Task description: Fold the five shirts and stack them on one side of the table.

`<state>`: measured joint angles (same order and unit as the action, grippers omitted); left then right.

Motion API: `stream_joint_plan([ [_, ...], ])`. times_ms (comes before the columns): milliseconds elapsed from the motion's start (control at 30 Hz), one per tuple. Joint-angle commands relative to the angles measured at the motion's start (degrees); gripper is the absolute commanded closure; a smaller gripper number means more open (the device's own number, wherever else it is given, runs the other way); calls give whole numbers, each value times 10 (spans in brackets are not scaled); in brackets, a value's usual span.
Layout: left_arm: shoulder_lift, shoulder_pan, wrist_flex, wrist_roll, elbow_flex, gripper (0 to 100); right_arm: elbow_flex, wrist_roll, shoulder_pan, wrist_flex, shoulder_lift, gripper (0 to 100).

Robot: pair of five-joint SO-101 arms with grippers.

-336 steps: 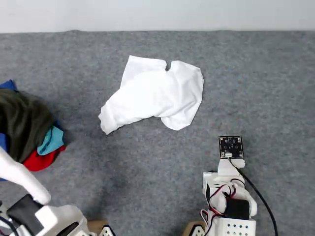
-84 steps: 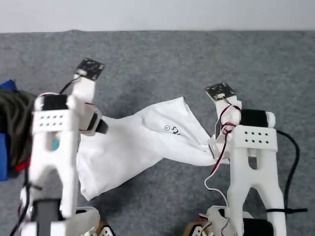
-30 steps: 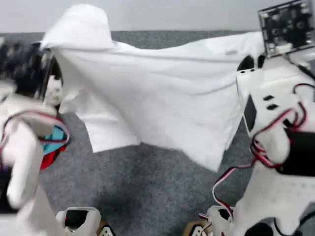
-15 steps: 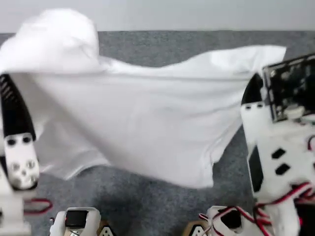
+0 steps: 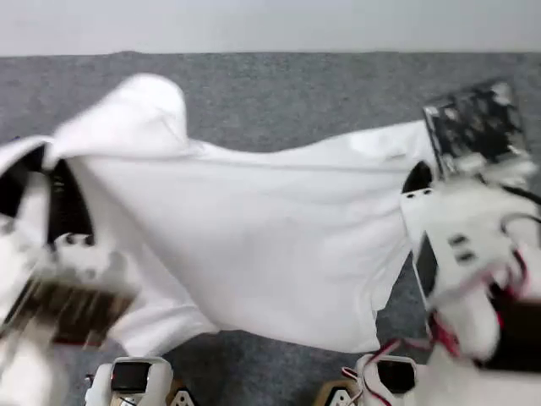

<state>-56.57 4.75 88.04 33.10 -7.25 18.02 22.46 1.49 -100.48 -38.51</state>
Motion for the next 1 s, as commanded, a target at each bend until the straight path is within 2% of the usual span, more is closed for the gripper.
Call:
stream_joint_plan([
  [0, 5, 3, -4, 17, 90, 995, -94, 4, 11, 26, 2, 990],
  [133, 4, 4, -92, 15, 153, 995, -151, 4, 8, 81, 3, 990],
  [300, 6, -1, -113, 17, 265, 995, -258, 6, 7, 144, 4, 990],
  [500, 5, 3, -190, 18, 449, 995, -421, 7, 7, 197, 4, 990],
  [667, 0, 4, -185, 18, 550, 995, -499, 44, 7, 171, 3, 990],
  [867, 0, 37, -120, 74, 576, 995, -526, 47, -15, 109, 3, 990],
  [967, 0, 71, -113, 76, 582, 995, -527, 47, -32, 87, 3, 990],
])
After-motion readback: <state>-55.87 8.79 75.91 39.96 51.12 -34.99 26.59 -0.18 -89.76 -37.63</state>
